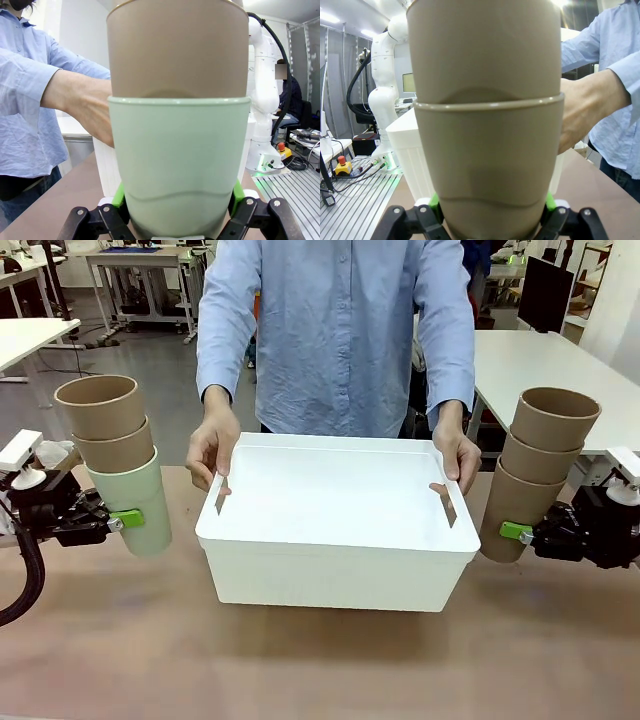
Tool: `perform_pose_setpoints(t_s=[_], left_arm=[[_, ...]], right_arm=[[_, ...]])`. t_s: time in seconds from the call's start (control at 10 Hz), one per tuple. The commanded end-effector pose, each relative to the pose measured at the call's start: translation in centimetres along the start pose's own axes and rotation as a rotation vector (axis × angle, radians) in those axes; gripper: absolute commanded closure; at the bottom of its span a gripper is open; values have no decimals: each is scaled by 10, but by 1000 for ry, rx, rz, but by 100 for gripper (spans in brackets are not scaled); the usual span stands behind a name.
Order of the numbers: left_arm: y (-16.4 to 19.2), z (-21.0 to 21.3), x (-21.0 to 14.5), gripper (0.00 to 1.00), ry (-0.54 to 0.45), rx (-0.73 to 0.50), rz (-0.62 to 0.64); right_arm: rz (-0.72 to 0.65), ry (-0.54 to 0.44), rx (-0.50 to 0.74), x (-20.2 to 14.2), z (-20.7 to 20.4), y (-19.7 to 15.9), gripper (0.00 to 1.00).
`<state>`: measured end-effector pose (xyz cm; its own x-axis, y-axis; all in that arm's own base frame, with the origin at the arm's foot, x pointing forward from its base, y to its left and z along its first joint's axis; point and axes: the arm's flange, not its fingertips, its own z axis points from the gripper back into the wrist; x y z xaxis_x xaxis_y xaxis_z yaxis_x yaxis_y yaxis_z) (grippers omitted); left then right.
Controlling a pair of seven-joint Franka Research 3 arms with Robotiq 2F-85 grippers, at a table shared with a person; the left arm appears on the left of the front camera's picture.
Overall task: Stack the cups and store them in the basket.
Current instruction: Place the stack of Reusable plastic cups into the Pantry Basket.
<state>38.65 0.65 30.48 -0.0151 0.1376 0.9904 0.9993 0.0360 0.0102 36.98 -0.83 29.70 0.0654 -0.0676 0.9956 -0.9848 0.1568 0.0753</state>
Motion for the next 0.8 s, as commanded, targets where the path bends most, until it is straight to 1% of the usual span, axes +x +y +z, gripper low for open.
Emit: perform_pose_setpoints(t_s=[0.0,0.7], left_arm=[[0,-1,3,13,-15,5,-8],[0,-1,3,13,-15,5,-8]], right_arm=[[13,0,0,4,0,0,16],[13,0,0,4,0,0,16]])
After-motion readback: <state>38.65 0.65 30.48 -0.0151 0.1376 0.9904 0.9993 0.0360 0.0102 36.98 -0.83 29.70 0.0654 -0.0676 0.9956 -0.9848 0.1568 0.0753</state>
